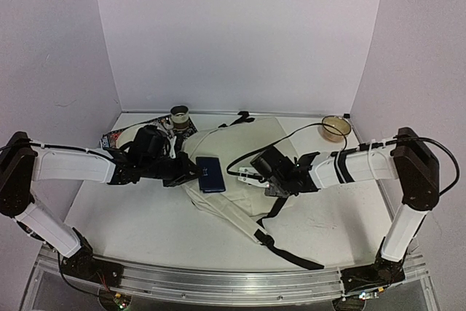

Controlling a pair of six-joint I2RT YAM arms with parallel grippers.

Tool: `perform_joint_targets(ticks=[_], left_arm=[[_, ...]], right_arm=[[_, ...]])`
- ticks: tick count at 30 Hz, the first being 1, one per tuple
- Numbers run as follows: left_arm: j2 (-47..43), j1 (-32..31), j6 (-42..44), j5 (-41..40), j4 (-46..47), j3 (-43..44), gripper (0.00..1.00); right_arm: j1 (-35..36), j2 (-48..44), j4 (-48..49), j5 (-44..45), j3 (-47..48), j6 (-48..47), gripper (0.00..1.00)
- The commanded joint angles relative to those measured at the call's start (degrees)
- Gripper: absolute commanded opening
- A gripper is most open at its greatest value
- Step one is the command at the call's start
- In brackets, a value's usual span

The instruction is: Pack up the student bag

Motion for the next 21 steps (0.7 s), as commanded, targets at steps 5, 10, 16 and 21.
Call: perform_joint_targets(ticks=[5, 10, 16, 21], left_arm=[[2.3, 0.4, 5.2, -1.9, -2.6, 4.5, 0.00], [6.7, 0.8, 9.3, -1.2, -4.3, 9.4, 0.00], [10.4, 1.3, 16.2, -3.4, -8.2, 17.0, 0.00], [7.8, 2.6, 17.3, -6.4, -8.5, 18.7, 0.00]], right_arm=[[6.0, -8.5, -14.8, -3.7, 1.2, 11.7, 0.00], [9.5, -10.7, -20.8, -3.3, 1.7, 20.8, 0.00], [13.8, -9.3, -27.2, -3.4, 7.1, 34.4, 0.00], [13.9, -4.4, -27.7, -0.2, 14.4, 45.6, 0.00]])
